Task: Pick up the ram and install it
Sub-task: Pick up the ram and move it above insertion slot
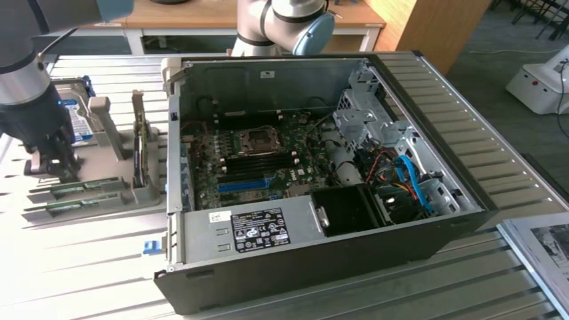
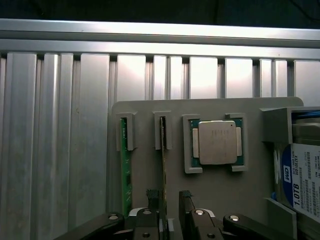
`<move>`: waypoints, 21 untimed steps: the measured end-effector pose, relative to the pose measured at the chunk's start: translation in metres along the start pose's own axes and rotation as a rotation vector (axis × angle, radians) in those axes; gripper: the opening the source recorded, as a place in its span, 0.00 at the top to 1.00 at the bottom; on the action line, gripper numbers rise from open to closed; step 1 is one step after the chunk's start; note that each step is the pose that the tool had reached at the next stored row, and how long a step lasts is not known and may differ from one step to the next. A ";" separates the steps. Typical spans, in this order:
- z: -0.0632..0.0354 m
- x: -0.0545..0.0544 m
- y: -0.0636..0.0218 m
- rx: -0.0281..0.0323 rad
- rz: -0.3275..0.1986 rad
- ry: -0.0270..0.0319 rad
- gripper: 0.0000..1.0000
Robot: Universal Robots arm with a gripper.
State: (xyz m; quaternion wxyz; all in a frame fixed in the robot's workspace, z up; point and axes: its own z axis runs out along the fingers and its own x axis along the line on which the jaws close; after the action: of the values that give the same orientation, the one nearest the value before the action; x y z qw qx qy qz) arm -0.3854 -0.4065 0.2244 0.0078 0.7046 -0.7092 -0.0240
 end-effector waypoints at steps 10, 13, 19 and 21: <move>-0.0002 0.010 -0.0001 0.0000 0.000 0.0011 0.71; -0.0004 0.013 0.0000 -0.0001 0.000 0.0013 0.71; -0.0004 0.019 -0.0001 0.0001 0.001 0.0017 0.71; -0.0005 0.022 -0.0002 0.0000 0.001 0.0019 0.71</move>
State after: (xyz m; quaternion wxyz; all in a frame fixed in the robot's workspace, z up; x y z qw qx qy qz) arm -0.3854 -0.4282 0.2245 0.0085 0.7043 -0.7094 -0.0233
